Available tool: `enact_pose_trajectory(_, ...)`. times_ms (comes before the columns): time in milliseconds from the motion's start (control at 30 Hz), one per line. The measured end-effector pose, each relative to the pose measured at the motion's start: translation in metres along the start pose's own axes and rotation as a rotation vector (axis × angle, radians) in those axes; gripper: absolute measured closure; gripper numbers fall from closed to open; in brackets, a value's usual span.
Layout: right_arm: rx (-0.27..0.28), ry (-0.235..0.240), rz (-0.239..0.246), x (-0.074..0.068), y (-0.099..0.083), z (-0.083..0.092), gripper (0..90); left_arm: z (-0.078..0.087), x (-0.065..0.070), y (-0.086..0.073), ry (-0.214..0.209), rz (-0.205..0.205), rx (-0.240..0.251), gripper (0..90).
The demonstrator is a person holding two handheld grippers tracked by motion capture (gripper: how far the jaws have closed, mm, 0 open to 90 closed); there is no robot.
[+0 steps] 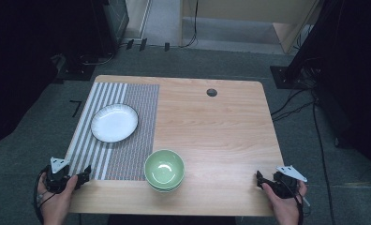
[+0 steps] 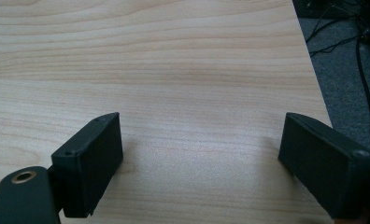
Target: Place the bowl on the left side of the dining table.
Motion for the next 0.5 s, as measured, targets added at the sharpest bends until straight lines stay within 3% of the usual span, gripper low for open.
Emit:
enact_pose_trajectory(300,-0.001,0.020,-0.016,-0.004,0.001,0.001,14.0,0.000,0.000,0.000,0.000,0.001,0.000,12.4)
enact_pose_trajectory(333,0.007,0.040,-0.028,-0.007,0.003,0.002,14.1,0.000,0.000,0.000,-0.001,0.001,0.000,12.4)
enact_pose_trajectory(500,0.040,0.041,-0.036,-0.014,0.011,0.009,14.3,0.000,0.000,0.000,-0.001,0.001,0.000,12.4)
Point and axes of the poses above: each handheld gripper's, and its own axes: z roughly backward along the jaws, y roughly out of its top, x roughly to its right, the point moved 7 cm from there along -z, roughly forward along the jaws, and after that the axes turned 15 degrees about -x, right-handed, at the moved point
